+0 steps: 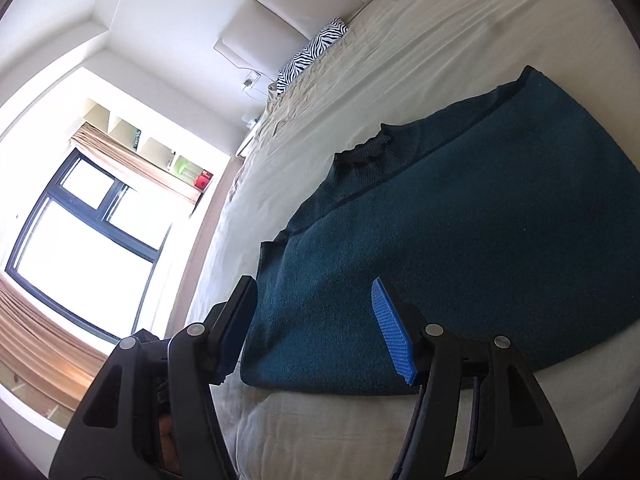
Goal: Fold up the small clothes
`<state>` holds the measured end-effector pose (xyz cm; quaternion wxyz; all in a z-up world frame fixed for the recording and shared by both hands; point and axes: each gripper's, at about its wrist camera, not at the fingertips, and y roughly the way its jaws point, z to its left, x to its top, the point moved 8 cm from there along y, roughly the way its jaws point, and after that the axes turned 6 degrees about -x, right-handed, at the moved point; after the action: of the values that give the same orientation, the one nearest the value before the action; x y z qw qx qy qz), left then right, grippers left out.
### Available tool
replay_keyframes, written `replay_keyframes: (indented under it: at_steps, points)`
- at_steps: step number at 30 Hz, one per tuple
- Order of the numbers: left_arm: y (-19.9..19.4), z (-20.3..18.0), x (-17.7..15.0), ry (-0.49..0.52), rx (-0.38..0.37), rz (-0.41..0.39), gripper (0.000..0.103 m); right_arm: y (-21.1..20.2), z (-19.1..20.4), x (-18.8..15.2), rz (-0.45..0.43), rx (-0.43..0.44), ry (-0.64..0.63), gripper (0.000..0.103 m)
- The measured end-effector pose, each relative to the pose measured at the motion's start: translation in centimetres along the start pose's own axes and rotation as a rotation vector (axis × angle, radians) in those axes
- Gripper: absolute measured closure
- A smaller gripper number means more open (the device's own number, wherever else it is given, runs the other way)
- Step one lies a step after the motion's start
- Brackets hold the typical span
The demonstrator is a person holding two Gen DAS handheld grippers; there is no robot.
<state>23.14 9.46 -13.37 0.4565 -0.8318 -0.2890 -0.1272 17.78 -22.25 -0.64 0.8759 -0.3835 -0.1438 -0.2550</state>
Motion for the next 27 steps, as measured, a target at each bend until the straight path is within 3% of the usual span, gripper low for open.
replay_keyframes:
  at_steps: [8, 16, 21, 27]
  points:
    - [2.2, 0.8, 2.3, -0.144, -0.170, 0.071, 0.019, 5.1, 0.8, 0.1, 0.095, 0.069, -0.003, 0.044]
    - [3.3, 0.7, 2.5, -0.228, -0.271, 0.155, 0.020, 9.2, 1.0, 0.4, 0.169, 0.131, 0.038, 0.044]
    - [4.3, 0.7, 2.2, -0.354, -0.366, 0.239, 0.029, 11.4, 1.4, 0.0, 0.220, 0.162, 0.065, 0.044]
    - [4.8, 0.9, 2.1, -0.387, -0.374, 0.255, 0.037, 13.5, 2.6, -0.3, 0.266, 0.188, 0.064, 0.044]
